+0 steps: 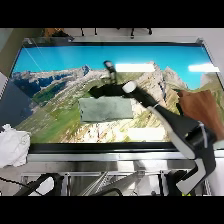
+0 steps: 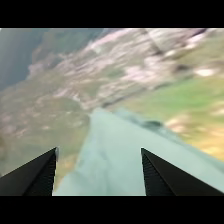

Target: Fold the shirts.

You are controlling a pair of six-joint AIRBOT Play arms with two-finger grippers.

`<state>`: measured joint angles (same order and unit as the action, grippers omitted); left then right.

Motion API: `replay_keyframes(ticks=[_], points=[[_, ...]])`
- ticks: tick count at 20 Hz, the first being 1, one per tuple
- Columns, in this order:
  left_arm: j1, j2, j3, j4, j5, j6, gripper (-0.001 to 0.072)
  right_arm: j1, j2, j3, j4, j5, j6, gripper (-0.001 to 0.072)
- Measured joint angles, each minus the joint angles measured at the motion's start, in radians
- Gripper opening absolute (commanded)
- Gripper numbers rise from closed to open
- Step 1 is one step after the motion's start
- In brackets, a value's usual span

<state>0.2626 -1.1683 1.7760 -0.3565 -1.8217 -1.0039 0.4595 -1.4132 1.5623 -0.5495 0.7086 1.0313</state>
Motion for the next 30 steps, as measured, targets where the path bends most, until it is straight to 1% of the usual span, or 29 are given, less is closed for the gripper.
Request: replay_keyframes(ticks=[1,2,4,7,11,16,17,18,19,20,21,24,26,28,30], points=[[-0.015,-0.008,0.0,0.0,-0.001,0.0,0.0021,-0.069,0.027,0.0,-0.026,0.076,0.031,0.0592],[-0.035,-0.019,0.0,0.0,-0.005,0.0,0.0021,-0.142,0.049,0.0,-0.06,0.158,0.069,0.0661],[-0.075,-0.043,0.0,-0.001,-0.007,0.0,0.0021,-0.277,0.072,-0.008,-0.13,0.307,0.14,0.0662],[-0.137,-0.082,0.0,-0.002,-0.008,0.0,0.0021,-0.413,0.074,-0.066,-0.196,0.447,0.2,0.0661],[-0.201,-0.129,0.0,-0.004,-0.008,0.0,0.0021,-0.457,0.036,-0.181,-0.217,0.49,0.203,0.0661],[-0.233,-0.168,0.0,-0.004,-0.008,0.0,0.0021,-0.391,-0.053,-0.234,-0.167,0.471,0.162,0.066],[-0.233,-0.171,0.0,-0.004,-0.008,0.0,0.0021,-0.373,-0.069,-0.237,-0.143,0.465,0.151,0.0651],[-0.233,-0.173,0.0,-0.004,-0.008,0.0,0.0021,-0.356,-0.08,-0.239,-0.119,0.456,0.142,0.05],[-0.233,-0.174,0.0,-0.004,-0.008,0.0,0.0021,-0.341,-0.093,-0.241,-0.097,0.444,0.122,0.0331],[-0.233,-0.175,0.0,-0.004,-0.008,0.0,0.0021,-0.33,-0.102,-0.243,-0.084,0.435,0.1,0.0147],[-0.233,-0.176,0.0,-0.003,-0.009,-0.001,0.0021,-0.323,-0.108,-0.242,-0.051,0.425,0.074,0.0017],[-0.233,-0.177,0.0,-0.004,-0.011,-0.005,0.0021,-0.325,-0.083,-0.214,0.03,0.425,0.021,0.0016],[-0.233,-0.178,0.0,-0.003,-0.012,-0.008,0.0021,-0.354,-0.027,-0.164,0.062,0.425,0.014,0.0016],[-0.233,-0.178,0.0,-0.003,-0.012,-0.008,0.0021,-0.406,0.045,-0.093,0.077,0.422,0.022,0.0016],[-0.233,-0.178,0.0,-0.003,-0.014,-0.008,0.0021,-0.492,0.117,-0.007,0.088,0.383,0.072,0.0016]])
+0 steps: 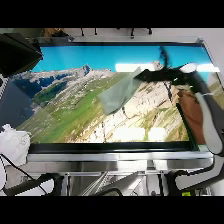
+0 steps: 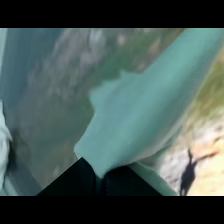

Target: Fold the shirts.

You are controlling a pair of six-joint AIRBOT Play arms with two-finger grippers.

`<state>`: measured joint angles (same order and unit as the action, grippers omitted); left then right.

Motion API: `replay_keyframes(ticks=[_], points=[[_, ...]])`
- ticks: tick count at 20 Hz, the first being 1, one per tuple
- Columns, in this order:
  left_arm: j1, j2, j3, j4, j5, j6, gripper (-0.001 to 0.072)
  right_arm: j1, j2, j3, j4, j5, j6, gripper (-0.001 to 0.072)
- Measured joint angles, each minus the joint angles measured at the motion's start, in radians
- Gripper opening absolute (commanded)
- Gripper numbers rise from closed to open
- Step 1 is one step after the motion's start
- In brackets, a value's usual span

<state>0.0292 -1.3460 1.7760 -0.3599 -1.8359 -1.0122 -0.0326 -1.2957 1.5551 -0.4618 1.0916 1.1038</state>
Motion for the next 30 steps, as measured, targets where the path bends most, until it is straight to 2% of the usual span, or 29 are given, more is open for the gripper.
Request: replay_keyframes(ticks=[5,9,18,20,24,25,26,27,28,29,30], points=[[0.0,0.0,0.0,0.0,-0.005,-0.003,0.0021,-0.321,0.106,0.156,0.003,-0.061,0.138,0.0016],[0.0,0.0,0.0,0.001,-0.008,-0.003,0.0021,-0.57,0.128,0.188,-0.072,0.008,0.241,0.0015],[0.0,0.0,0.0,0.002,-0.012,-0.003,0.0021,-0.904,0.192,0.2,-0.394,0.518,0.571,0.0016],[0.0,0.0,0.0,0.002,-0.012,-0.003,0.0021,-0.933,0.201,0.194,-0.499,0.613,0.607,0.0016],[-0.005,0.0,0.0,0.002,-0.013,-0.003,0.0021,-0.955,0.225,0.096,-0.715,0.7,0.637,0.0017],[-0.006,0.0,0.0,0.002,-0.013,-0.003,0.0021,-0.957,0.231,0.053,-0.756,0.711,0.64,0.0086],[-0.006,0.0,0.0,0.002,-0.014,-0.003,0.0021,-0.958,0.237,0.002,-0.8,0.72,0.643,0.0377],[-0.007,0.0,0.0,0.002,-0.014,-0.003,0.0021,-0.959,0.24,-0.049,-0.841,0.732,0.644,0.0588],[-0.007,0.0,0.0,0.002,-0.014,-0.003,0.0021,-0.961,0.239,-0.09,-0.875,0.734,0.647,0.0616],[-0.007,0.0,0.0,0.002,-0.014,-0.002,0.0021,-0.961,0.233,-0.122,-0.906,0.736,0.648,0.0612],[-0.007,0.0,0.0,0.002,-0.014,-0.002,0.0021,-0.961,0.223,-0.142,-0.93,0.738,0.651,0.0544]])
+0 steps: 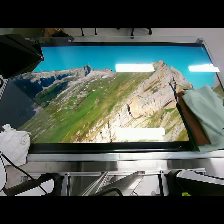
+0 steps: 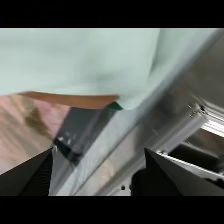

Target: Fold the shirts.

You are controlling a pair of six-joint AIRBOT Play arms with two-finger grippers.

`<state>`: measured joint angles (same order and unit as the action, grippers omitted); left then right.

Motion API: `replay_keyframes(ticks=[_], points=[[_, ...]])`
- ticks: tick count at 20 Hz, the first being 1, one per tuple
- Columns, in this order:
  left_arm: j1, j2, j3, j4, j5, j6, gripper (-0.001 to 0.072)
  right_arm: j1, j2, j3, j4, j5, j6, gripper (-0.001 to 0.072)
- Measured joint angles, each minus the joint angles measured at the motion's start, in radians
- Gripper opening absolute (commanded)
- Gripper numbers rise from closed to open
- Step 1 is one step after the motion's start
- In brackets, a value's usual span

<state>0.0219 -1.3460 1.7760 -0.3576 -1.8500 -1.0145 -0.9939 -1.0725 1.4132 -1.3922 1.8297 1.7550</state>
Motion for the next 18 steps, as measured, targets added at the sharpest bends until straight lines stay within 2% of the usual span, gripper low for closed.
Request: replay_keyframes(ticks=[2,4,8,11,14,18], points=[[0.0,0.0,0.0,0.0,0.0,0.0,0.0021,0.0,-0.023,-0.006,-0.009,0.001,0.004,0.0279],[0.001,0.0,0.0,0.0,0.0,0.0,0.0021,0.0,-0.041,0.021,0.066,-0.018,0.007,0.0036],[0.019,0.001,0.0,0.011,0.015,-0.003,0.0018,0.021,-0.035,0.076,0.377,-0.149,-0.04,0.0017],[0.067,0.027,-0.009,0.196,0.116,-0.044,0.0017,0.106,0.018,0.078,0.527,-0.256,-0.128,0.0016],[0.095,0.133,-0.14,0.46,0.181,-0.078,0.0018,0.273,0.137,-0.038,0.539,-0.327,-0.214,0.0016],[0.105,0.385,-0.568,0.674,0.274,-0.089,0.0018,0.541,0.373,-0.399,0.489,-0.453,-0.263,0.0016]])
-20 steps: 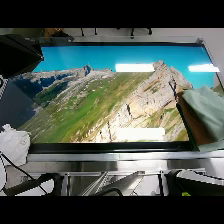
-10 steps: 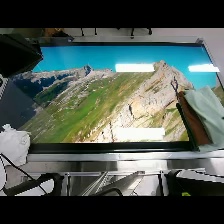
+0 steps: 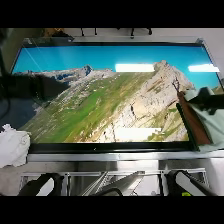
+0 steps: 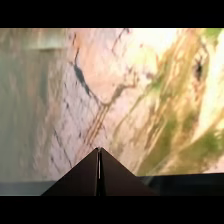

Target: Fold the shirts.

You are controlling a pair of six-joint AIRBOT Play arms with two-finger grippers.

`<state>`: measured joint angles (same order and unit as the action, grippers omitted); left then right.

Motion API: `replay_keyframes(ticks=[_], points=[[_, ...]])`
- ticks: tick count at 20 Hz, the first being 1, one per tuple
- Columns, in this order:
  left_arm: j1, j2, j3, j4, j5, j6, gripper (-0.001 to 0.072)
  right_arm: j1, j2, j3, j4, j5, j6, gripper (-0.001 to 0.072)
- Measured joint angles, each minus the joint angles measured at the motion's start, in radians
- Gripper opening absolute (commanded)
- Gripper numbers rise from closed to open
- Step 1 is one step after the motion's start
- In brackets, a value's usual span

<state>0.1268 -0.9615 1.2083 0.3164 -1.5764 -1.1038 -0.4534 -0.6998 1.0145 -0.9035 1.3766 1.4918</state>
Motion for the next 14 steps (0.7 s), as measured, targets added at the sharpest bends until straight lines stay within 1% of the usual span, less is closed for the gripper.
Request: replay_keyframes(ticks=[3,6,10,14], points=[[0.002,0.177,-0.324,0.113,0.071,-0.003,0.0018,0.151,0.133,-0.232,-0.016,-0.095,-0.018,0.0017],[0.003,0.299,-0.529,0.183,0.106,-0.003,0.0019,0.224,0.183,-0.33,-0.018,-0.14,-0.024,0.0017],[0.003,0.404,-0.65,0.222,0.141,-0.004,0.0021,0.256,0.206,-0.373,0.0,-0.163,-0.027,0.0017],[0.003,0.47,-0.695,0.235,0.157,-0.006,0.0021,0.265,0.211,-0.385,0.007,-0.171,-0.027,0.0017]])
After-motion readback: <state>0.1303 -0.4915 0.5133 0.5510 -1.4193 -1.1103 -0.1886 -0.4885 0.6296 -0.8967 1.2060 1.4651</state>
